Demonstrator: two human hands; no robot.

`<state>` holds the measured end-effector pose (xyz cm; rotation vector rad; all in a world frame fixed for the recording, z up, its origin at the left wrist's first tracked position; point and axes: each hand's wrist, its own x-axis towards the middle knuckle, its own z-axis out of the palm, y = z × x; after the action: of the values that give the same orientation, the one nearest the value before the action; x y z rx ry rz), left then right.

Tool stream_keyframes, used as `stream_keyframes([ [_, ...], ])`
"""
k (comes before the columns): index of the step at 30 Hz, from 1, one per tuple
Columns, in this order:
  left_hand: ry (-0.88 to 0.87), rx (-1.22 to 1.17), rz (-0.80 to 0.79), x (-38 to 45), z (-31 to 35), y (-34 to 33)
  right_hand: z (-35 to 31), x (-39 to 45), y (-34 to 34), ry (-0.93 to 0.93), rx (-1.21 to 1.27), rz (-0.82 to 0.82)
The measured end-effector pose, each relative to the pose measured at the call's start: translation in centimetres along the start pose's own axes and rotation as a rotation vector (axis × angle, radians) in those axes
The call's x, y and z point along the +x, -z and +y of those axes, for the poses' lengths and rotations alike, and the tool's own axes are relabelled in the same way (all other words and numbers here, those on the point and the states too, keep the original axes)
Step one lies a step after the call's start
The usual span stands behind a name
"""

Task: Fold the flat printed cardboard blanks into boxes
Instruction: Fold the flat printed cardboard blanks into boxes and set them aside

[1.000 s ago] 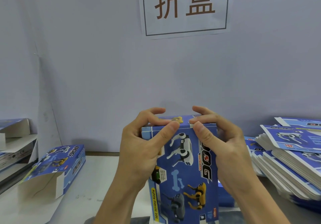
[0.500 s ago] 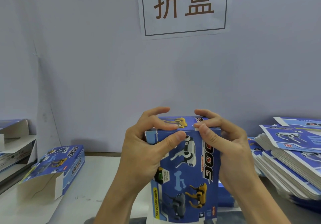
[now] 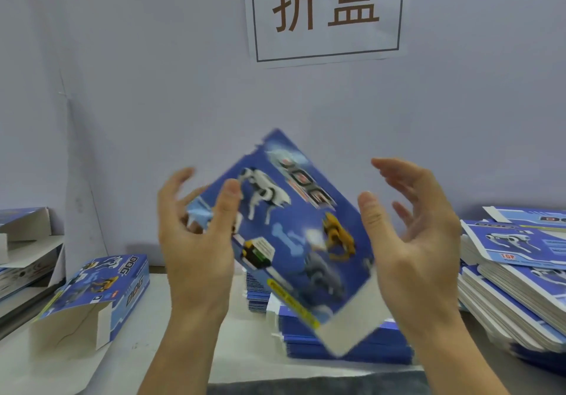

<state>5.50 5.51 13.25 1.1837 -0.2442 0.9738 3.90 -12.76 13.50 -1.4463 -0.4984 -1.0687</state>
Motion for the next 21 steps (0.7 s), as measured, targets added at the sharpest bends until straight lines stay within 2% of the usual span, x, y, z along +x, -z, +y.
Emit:
stream_keyframes([
  [2,0.145,-0.122,0.173,0.3,-0.6,0.2,-0.3,-0.2,-0.7,0.128,-0.13,0.029],
  [4,0.239,-0.147,0.303,0.4,-1.2,0.4,-0.6,-0.7,-1.5,0.181,-0.167,-0.024],
  [8,0.365,-0.154,0.456,0.4,-2.4,0.5,-0.3,-1.6,-2.5,-0.069,-0.199,-0.424],
  [10,0.397,-0.147,0.499,0.1,-2.8,0.3,0.2,-2.0,-2.6,-0.171,-0.244,-0.441],
  [12,0.464,-0.192,0.517,-0.1,-2.9,0.1,0.3,-2.0,-2.7,-0.22,-0.242,-0.349],
  [16,0.621,-0.333,0.363,-0.9,-2.9,-0.8,0.6,-1.6,-2.5,-0.263,-0.254,-0.175],
  [18,0.718,-0.398,0.213,-1.4,-2.5,-1.5,1.0,-1.4,-2.2,-0.35,-0.187,-0.138],
  [21,0.858,-0.391,-0.068,-2.3,-2.0,-2.1,1.8,-1.2,-1.6,-0.552,0.071,-0.102],
])
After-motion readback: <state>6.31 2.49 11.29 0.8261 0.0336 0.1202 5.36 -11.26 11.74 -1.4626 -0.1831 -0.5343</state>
